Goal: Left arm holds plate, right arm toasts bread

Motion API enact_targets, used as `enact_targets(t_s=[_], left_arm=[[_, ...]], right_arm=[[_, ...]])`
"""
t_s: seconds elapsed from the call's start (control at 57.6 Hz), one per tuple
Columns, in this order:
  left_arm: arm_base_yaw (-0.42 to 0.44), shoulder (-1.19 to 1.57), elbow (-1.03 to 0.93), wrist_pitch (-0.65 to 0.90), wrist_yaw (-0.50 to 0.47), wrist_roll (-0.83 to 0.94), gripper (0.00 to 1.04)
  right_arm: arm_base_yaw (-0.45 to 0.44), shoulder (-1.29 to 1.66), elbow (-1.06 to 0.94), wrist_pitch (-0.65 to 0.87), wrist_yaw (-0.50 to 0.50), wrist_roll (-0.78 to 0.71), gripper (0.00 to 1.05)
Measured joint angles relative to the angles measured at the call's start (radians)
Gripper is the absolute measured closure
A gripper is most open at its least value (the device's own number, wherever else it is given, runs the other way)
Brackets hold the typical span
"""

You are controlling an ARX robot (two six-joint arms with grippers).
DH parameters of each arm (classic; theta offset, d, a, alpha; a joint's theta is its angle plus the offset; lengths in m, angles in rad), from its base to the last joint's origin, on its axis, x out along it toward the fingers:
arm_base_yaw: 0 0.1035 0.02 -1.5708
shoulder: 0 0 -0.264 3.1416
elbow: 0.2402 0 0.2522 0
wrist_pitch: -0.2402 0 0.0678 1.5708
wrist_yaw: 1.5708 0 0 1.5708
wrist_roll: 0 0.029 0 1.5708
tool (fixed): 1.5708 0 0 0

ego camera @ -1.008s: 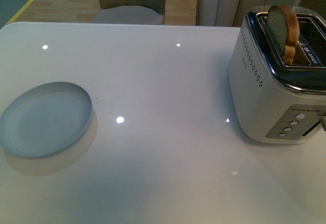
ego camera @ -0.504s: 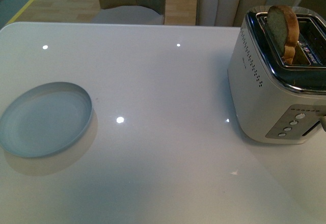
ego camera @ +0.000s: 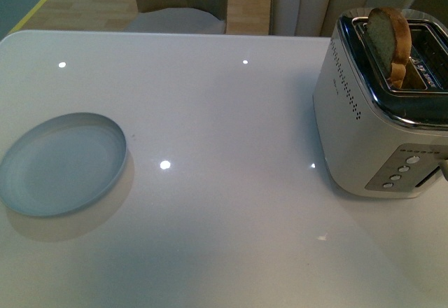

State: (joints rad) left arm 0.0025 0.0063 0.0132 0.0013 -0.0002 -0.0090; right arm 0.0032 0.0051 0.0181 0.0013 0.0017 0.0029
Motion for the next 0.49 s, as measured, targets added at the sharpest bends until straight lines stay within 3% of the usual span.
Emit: enact_targets(t_s=[0.486], left_arm=[[0.0,0.0,0.0,0.0,0.0,0.0,0.07]], right_arm=[[0.0,0.0,0.0,0.0,0.0,0.0,0.09]])
